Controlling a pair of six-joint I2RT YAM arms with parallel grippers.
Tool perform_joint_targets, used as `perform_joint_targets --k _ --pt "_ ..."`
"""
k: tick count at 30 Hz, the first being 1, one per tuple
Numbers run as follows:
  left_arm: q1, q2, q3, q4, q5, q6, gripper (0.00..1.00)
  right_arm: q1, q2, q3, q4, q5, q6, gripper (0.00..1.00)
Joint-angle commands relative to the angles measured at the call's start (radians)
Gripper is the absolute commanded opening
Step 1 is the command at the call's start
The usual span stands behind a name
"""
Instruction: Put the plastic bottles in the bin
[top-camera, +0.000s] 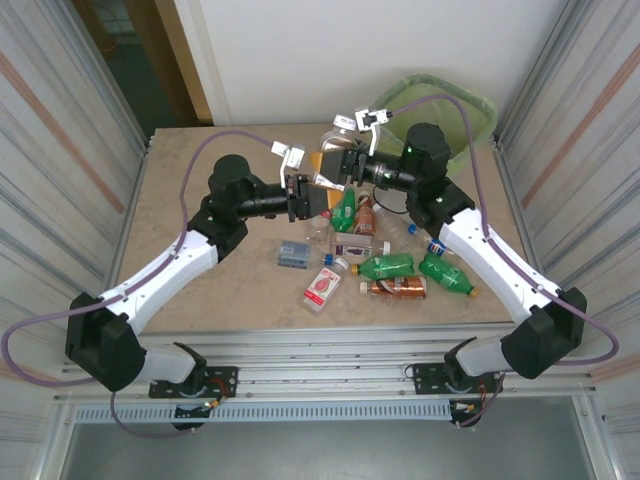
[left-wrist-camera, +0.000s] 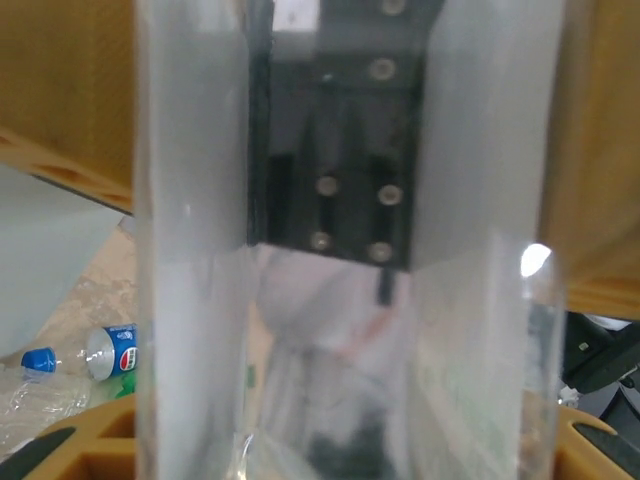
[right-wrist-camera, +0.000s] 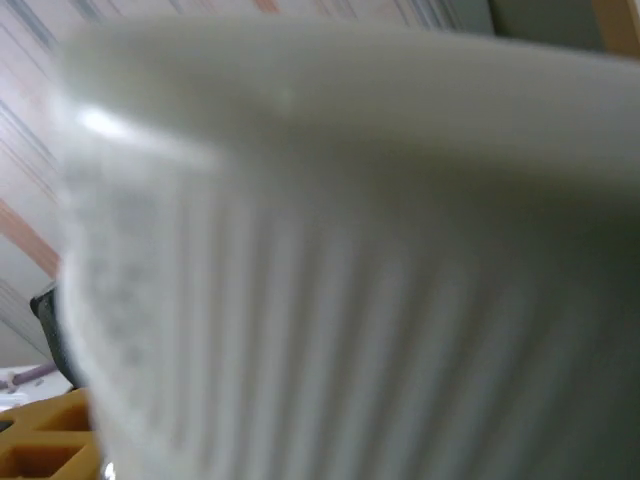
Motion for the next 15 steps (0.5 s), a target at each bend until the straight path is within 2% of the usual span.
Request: perform_joint_targets --k 1,3,6,8,12,13,15 --pt "-0.005 -0.007 0.012 0.06 0.005 -0.016 0.35 0.005 0.001 0.032 0.036 -0.016 -0.015 0.47" --pt "-0.004 -0.008 0.009 0.061 -0.004 -0.017 0.38 0.006 -0.004 0.032 0.026 -0.003 -0.022 0.4" --pt "-0.004 -0.012 0.007 0.06 -0.017 -0.013 0.51 0.005 -0.015 0.032 -0.002 0.029 -0.04 0.35" --pt "-0.004 -0.015 0.006 0.057 -0.022 -0.009 0.63 0.004 -0.023 0.037 -0.027 0.051 -0.052 0.32" --pt "-0.004 -0.034 -0.006 0.043 -0.046 0.013 0.95 -0.002 -0.039 0.065 -0.104 0.114 -0.095 0.31" --pt "-0.002 -0.045 -0.011 0.033 -0.06 0.023 0.99 -0.007 -0.044 0.071 -0.121 0.131 -0.103 0.32" --pt "-0.002 -0.068 -0.025 0.005 -0.091 0.053 0.99 -0.024 -0.051 0.094 -0.158 0.16 -0.111 0.32"
